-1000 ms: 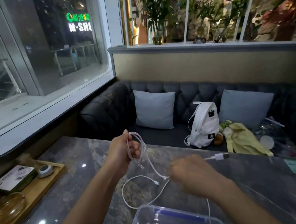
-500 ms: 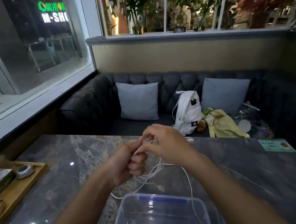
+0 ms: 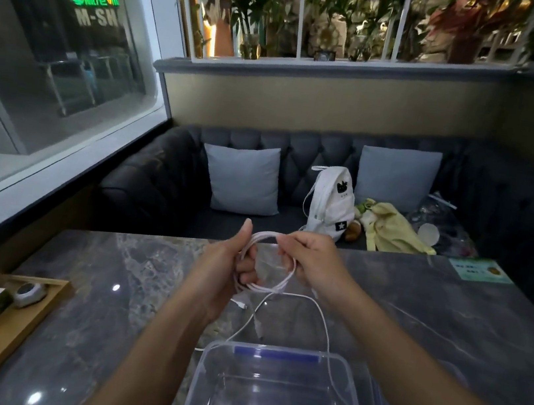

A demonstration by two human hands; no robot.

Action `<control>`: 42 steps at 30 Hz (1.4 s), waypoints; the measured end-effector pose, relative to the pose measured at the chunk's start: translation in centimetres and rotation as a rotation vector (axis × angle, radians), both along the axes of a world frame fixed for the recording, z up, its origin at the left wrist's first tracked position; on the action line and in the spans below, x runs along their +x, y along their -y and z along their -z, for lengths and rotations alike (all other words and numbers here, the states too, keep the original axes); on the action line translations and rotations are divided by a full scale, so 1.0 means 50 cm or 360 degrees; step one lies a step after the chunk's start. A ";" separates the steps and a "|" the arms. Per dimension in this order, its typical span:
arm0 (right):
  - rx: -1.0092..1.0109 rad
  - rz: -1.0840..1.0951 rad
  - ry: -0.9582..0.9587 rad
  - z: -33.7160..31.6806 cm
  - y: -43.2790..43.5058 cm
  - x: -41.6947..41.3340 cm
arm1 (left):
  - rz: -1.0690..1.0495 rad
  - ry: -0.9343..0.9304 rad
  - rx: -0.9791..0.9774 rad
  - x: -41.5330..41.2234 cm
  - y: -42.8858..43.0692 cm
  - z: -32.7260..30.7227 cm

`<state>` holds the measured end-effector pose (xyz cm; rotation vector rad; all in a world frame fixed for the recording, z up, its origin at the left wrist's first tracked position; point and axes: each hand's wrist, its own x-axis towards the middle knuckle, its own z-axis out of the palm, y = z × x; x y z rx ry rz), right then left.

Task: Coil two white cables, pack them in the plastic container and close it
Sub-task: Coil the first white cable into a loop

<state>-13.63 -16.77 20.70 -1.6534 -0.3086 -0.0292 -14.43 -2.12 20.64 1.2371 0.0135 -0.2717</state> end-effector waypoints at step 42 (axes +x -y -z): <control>-0.0086 -0.0196 -0.0210 0.060 -0.004 -0.021 | -0.0158 -0.0212 -0.0273 -0.012 0.013 0.020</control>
